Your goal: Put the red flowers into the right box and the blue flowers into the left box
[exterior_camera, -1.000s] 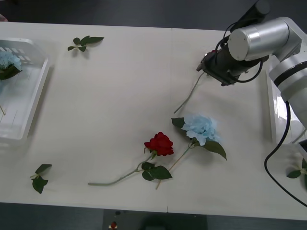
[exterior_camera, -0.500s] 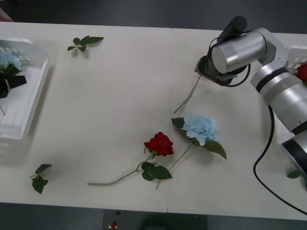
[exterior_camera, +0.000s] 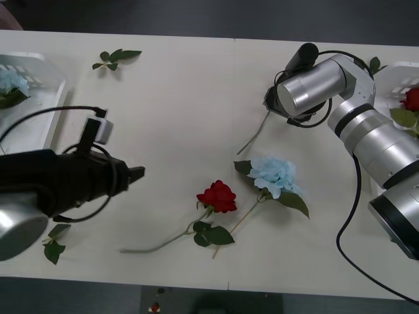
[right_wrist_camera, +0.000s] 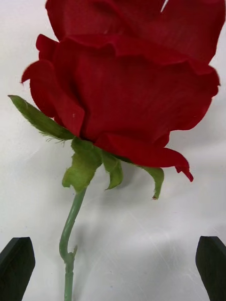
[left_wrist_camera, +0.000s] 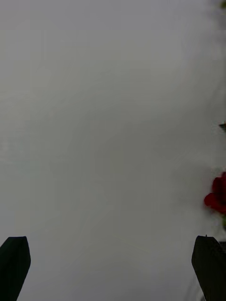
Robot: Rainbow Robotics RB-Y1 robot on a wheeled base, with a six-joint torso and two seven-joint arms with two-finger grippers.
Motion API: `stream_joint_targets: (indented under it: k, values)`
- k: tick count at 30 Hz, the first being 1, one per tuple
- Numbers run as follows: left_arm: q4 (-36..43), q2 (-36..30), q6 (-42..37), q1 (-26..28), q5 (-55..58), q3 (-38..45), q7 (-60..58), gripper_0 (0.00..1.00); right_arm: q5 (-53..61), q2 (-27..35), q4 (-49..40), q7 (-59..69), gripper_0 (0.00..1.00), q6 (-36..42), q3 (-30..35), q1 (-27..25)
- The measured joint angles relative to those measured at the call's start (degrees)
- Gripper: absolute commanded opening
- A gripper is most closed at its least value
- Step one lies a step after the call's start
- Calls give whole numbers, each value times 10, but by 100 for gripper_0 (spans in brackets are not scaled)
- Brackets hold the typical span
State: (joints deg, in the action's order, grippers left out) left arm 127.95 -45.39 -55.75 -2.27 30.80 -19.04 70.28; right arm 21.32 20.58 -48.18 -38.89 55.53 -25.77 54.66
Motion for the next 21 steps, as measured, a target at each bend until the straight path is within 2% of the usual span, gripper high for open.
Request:
stream_joint_targets:
  k: [6, 11, 14, 18, 20, 21]
  values:
    - [0, 40, -1, -22, -95, -115, -9, 100, -23, 0, 7, 0, 100, -11, 0, 0]
    - [-4, 45, -2, -23, -131, -182, -10, 100, -38, -4, 25, 0, 100, -21, 0, 0]
    - [-22, 45, -2, -30, -138, -212, -10, 100, -47, -11, 35, 0, 100, -30, 0, 0]
    - [-62, 49, -2, -64, -174, -263, -11, 100, -60, -22, 38, 0, 100, -32, 0, 0]
    - [-84, 59, -2, -82, -175, -277, -11, 100, -62, -27, 38, 0, 72, -32, 0, 0]
    - [-94, 66, -3, -90, -175, -281, -12, 100, -62, -29, 38, 0, 49, -32, 0, 0]
